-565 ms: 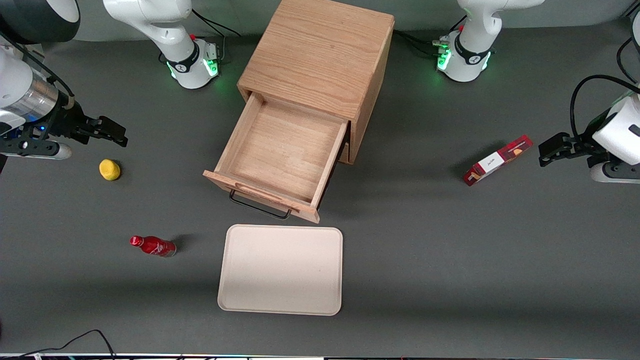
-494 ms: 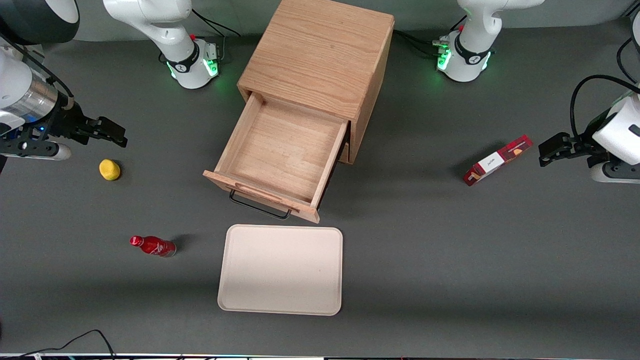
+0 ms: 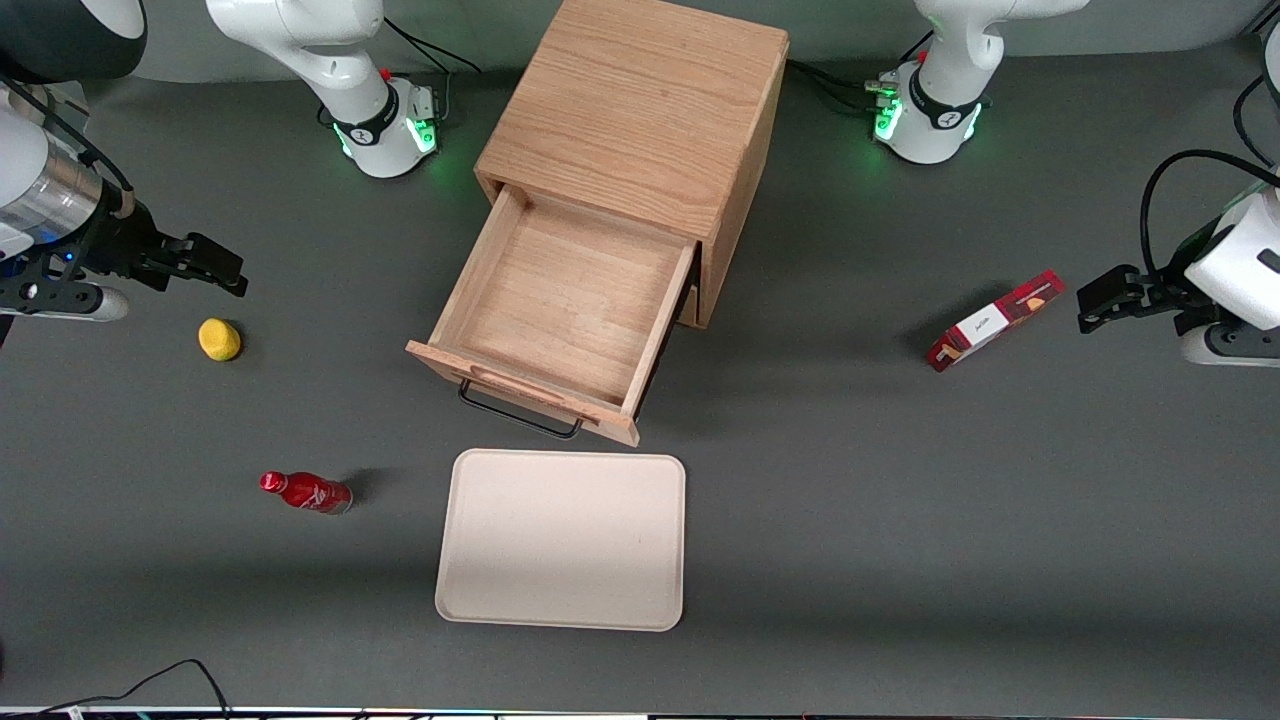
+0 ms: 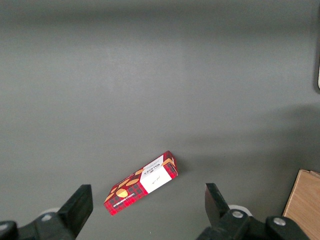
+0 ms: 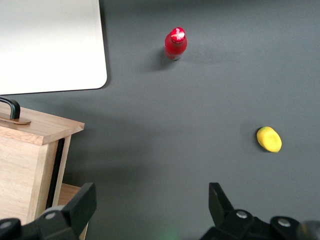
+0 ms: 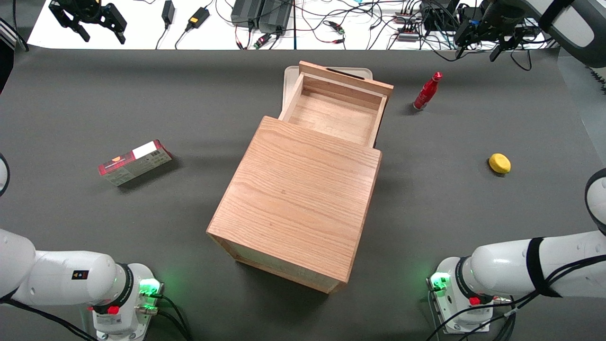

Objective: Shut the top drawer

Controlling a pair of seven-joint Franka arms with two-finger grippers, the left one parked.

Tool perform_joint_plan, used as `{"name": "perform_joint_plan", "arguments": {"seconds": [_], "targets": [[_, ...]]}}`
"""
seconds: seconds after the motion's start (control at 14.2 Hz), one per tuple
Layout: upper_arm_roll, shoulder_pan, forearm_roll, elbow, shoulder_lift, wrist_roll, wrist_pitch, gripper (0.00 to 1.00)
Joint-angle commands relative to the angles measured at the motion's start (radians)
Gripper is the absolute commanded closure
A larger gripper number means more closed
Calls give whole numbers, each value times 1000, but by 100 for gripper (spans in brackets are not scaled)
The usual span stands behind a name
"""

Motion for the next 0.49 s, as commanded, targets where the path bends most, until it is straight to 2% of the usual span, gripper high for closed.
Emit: {"name": "perform_joint_plan", "arguments": {"seconds": [0.0, 0.42], "targets": [[-3, -8, -23, 33, 16, 18, -23, 0], [3, -5, -23, 102, 42, -13, -25, 0]]}}
